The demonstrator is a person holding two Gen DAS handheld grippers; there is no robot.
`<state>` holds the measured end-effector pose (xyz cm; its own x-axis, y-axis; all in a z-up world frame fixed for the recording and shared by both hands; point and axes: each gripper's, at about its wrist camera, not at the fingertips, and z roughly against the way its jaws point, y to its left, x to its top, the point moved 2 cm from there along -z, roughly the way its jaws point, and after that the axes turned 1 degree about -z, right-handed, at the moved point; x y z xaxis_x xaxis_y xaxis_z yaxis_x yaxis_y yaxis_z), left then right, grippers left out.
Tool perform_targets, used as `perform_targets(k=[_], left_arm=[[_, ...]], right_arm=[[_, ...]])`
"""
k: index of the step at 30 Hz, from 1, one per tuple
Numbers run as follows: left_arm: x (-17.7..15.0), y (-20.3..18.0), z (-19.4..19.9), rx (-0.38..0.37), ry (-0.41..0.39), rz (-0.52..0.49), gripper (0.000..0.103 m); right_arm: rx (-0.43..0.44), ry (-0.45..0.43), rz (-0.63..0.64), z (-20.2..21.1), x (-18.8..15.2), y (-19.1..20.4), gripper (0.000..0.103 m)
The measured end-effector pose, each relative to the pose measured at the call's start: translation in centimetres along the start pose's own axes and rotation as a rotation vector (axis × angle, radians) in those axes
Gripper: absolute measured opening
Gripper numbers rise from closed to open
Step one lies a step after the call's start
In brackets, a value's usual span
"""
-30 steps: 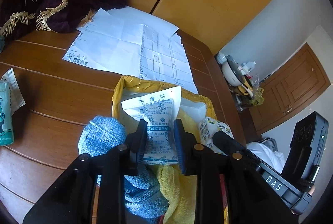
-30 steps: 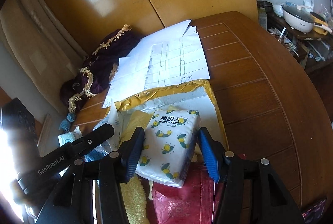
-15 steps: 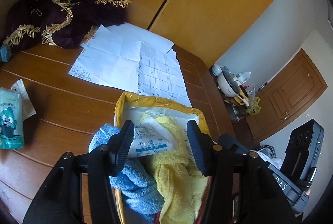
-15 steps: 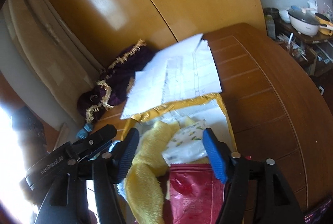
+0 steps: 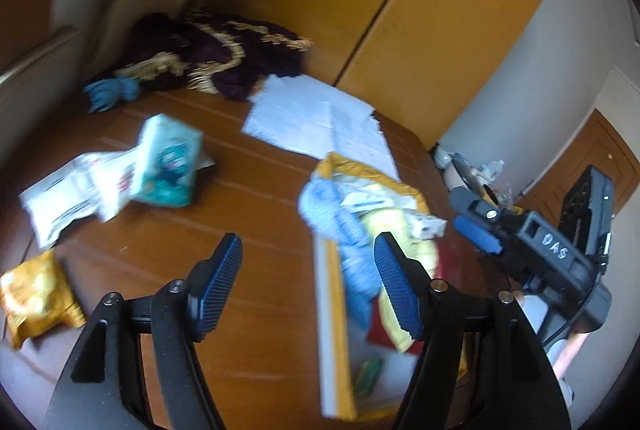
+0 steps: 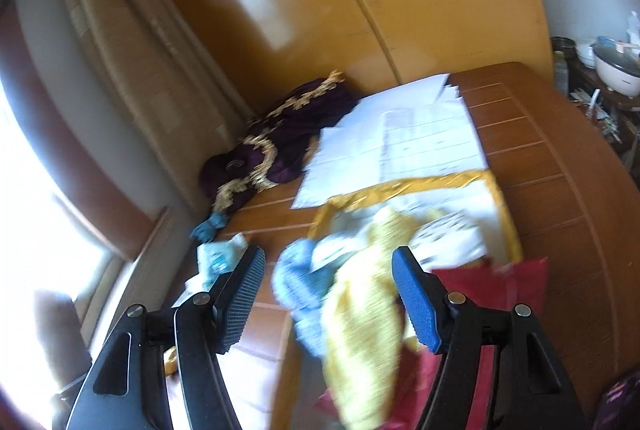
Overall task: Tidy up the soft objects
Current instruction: 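Lower both packets into the box and open both tools, then move the left tool to the yellow cracker bag and grasp it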
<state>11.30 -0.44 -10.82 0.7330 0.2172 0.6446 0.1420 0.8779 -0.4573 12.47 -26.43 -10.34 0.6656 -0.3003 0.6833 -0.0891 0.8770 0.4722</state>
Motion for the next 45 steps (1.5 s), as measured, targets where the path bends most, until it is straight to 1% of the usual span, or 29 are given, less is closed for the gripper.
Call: perform_targets(k=[4,8,10,13,19,21,24,26,27,32,34,38,41,43,45], left_arm=[[-1.2,3.2,2.4,0.086,-0.036,0.040,0.068],[-2.0,5.7,4.4,0.150,-0.064,0.063,0.068],[-2.1,6.7,5.0,0.177,-0.075,0.069,0.068],[-2.2,8.4,5.7,0.218,-0.085,0.077,0.068],[-2.7,11.5,6.4,0.268,-0.078,0.126,0.068],[-2.9,12.1,6.5,0.300,-0.079,0.110,0.068],[-2.7,12.7,6.6,0.347,-0.088,0.049,0.068],[-2.1,13.5,5.8,0.375,-0.068,0.017,0.068],[-1.9,14.0,5.3,0.368,-0.052,0.013,0.068],[-1.9,16.9,2.6,0.232,0.071,0.084,0.068],[-2.2,17.4,2.2,0.239,0.107,0.093,0.068],[-3.2,17.0,3.4,0.211,0.111,0.088,0.068],[-3.7,16.6,3.7,0.230,0.108,0.077,0.068],[-3.9,16.2,3.5,0.273,0.110,0.069,0.068],[-3.9,15.8,2.9,0.325,0.116,0.032,0.068]], right_arm=[[0.074,0.046,0.030,-0.9,-1.8,3.6,0.068],[0.123,0.093,0.074,-2.3,-3.4,7.1,0.068],[0.136,0.115,0.114,-3.1,-4.2,8.9,0.068],[0.146,0.149,0.145,-4.4,-5.3,10.6,0.068],[0.144,0.202,0.157,-6.4,-6.6,12.0,0.068],[0.144,0.211,0.167,-6.8,-6.9,12.4,0.068],[0.142,0.227,0.181,-7.5,-7.4,12.9,0.068],[0.143,0.235,0.186,-7.8,-7.6,13.3,0.068],[0.144,0.238,0.188,-7.9,-7.7,13.4,0.068],[0.144,0.243,0.205,-8.0,-8.1,13.8,0.068],[0.143,0.246,0.204,-8.1,-8.2,13.8,0.068],[0.140,0.253,0.197,-8.5,-8.3,13.6,0.068],[0.142,0.262,0.193,-8.8,-8.5,13.6,0.068],[0.142,0.267,0.198,-8.9,-8.7,13.7,0.068],[0.142,0.268,0.203,-8.9,-8.8,13.8,0.068]])
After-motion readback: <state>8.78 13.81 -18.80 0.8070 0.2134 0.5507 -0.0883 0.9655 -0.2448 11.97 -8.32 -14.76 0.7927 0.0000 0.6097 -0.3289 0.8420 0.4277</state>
